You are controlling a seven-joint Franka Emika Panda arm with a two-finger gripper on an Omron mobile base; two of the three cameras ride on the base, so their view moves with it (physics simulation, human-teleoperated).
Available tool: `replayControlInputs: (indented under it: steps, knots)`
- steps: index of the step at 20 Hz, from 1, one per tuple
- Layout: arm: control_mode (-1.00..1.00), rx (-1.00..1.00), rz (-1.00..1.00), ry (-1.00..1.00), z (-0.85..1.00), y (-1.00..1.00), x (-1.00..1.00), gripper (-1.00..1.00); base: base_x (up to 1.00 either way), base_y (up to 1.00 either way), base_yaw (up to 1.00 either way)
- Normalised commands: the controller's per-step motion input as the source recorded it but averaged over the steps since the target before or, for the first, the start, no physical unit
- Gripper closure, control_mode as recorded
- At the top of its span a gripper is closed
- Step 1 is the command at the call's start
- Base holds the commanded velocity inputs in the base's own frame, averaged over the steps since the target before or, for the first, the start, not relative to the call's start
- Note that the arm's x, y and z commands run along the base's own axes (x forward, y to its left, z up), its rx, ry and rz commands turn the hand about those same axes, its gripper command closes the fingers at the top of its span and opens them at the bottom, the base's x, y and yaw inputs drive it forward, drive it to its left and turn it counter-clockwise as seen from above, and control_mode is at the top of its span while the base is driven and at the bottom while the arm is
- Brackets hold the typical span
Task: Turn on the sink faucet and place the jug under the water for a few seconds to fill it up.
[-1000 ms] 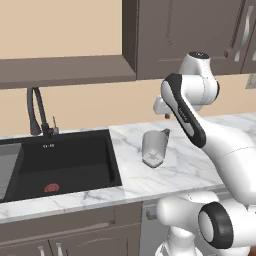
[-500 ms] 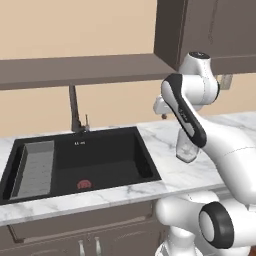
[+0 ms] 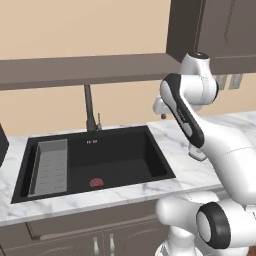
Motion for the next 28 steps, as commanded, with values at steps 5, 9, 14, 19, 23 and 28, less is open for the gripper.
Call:
replayControlInputs:
  steps: [5, 9, 14, 19, 23, 28]
  knots:
    - [1.0, 0.0, 0.0, 0.0, 0.0, 0.0, 0.0, -1.0, 0.19, 0.12, 0.0]
    - [1.0, 0.0, 0.0, 0.0, 0.0, 0.0, 0.0, -1.0, 0.2, 0.0, 0.02]
    - [1.0, 0.0, 0.0, 0.0, 0.0, 0.0, 0.0, -1.0, 0.11, 0.0, 0.05]
    - [1.0, 0.0, 0.0, 0.0, 0.0, 0.0, 0.0, -1.0, 0.06, 0.0, 0.06]
    - [1.0, 0.0, 0.0, 0.0, 0.0, 0.0, 0.0, -1.0, 0.03, 0.0, 0.06]
    - [-1.0, 0.0, 0.0, 0.0, 0.0, 0.0, 0.0, -1.0, 0.0, 0.0, 0.01]
